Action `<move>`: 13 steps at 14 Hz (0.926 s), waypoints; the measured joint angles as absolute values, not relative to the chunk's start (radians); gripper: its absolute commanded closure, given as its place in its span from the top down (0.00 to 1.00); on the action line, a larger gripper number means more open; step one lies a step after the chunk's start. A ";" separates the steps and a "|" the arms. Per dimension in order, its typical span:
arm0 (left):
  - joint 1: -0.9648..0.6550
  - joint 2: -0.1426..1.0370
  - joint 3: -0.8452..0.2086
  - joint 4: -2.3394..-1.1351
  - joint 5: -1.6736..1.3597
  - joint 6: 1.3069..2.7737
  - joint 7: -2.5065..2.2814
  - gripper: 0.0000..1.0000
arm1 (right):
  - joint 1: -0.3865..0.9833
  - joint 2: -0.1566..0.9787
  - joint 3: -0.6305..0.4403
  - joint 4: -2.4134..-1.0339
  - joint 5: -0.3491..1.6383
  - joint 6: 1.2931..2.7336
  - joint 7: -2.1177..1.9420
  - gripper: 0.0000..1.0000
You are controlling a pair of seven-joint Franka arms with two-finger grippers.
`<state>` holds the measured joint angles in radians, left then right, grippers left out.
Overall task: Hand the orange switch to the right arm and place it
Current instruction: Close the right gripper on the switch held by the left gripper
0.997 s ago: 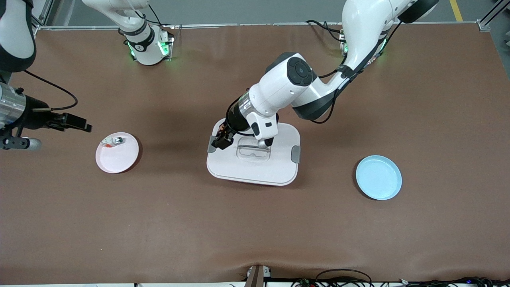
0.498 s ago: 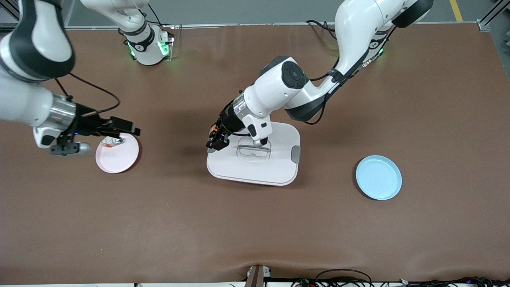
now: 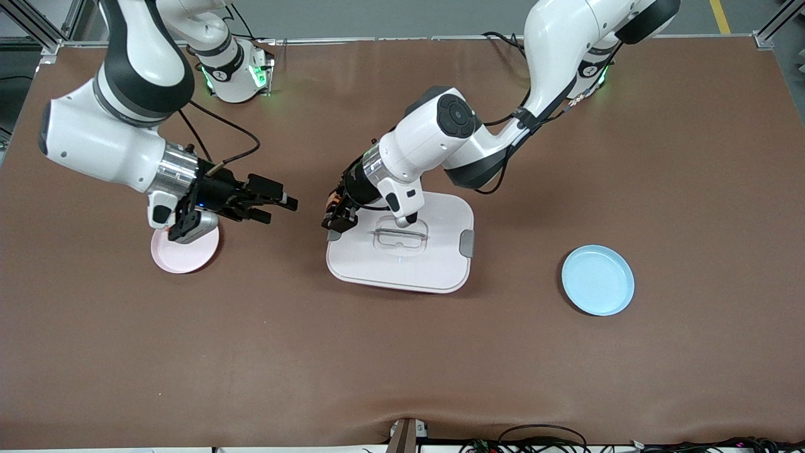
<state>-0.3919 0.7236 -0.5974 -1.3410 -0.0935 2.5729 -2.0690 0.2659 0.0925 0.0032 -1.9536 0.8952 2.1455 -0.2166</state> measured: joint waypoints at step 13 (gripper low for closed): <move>-0.392 0.724 -0.597 -1.337 -0.094 2.572 -2.069 0.00 | 0.391 0.062 0.002 -2.096 1.061 2.325 -0.309 1.00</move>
